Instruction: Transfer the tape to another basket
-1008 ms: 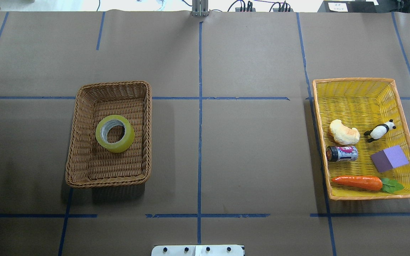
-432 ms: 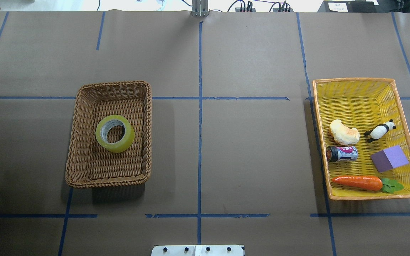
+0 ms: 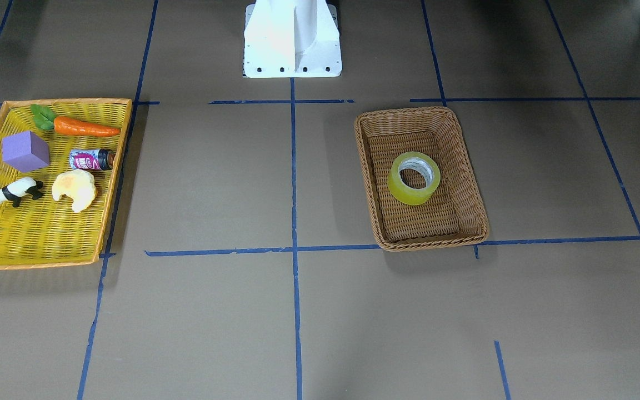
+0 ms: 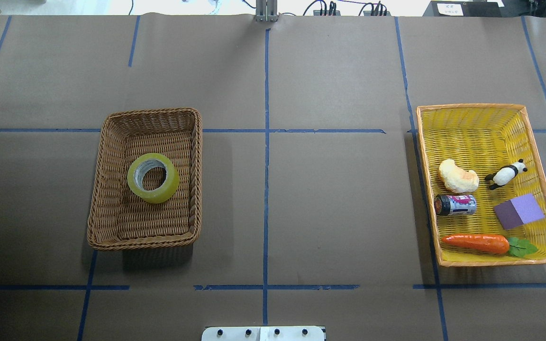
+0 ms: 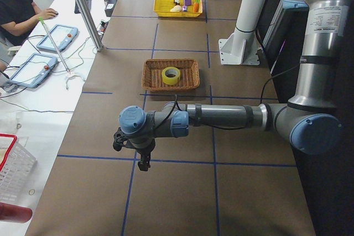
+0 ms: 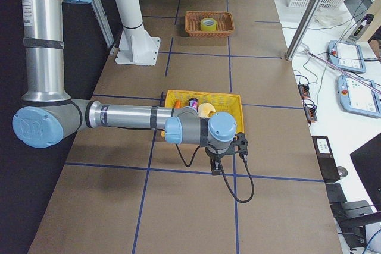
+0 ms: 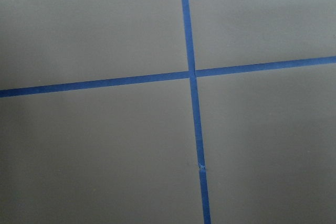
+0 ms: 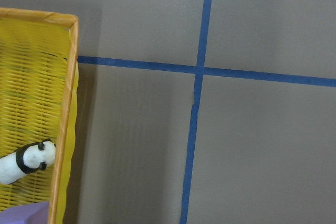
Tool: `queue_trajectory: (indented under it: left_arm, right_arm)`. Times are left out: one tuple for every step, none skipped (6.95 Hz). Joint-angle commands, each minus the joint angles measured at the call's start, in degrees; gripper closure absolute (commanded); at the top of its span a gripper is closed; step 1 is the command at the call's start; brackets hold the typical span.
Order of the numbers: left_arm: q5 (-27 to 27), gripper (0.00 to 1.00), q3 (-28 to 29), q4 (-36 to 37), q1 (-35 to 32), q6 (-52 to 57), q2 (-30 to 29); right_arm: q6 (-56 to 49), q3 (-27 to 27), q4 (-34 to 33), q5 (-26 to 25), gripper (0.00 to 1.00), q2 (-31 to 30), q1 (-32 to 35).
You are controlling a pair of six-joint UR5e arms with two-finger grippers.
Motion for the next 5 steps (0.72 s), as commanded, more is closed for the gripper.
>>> queue_trajectory:
  left_arm:
    - [0.1,0.00,0.0,-0.4,0.0,0.9,1.6]
    - [0.1,0.00,-0.1,-0.7,0.0,1.0,2.1]
    - [0.1,0.00,-0.2,-0.6,0.0,0.9,2.2]
    - [0.1,0.00,-0.2,-0.5,0.0,0.9,2.1]
    - [0.1,0.00,-0.2,-0.5,0.0,0.9,2.1]
  right_arm:
    - [0.0,0.1,0.1,0.0,0.00,0.1,0.1]
    - [0.1,0.1,0.1,0.0,0.00,0.1,0.1]
    - [0.1,0.1,0.1,0.0,0.00,0.2,0.1]
    - [0.0,0.0,0.1,0.0,0.00,0.1,0.1]
    - [0.0,0.0,0.1,0.0,0.00,0.1,0.2]
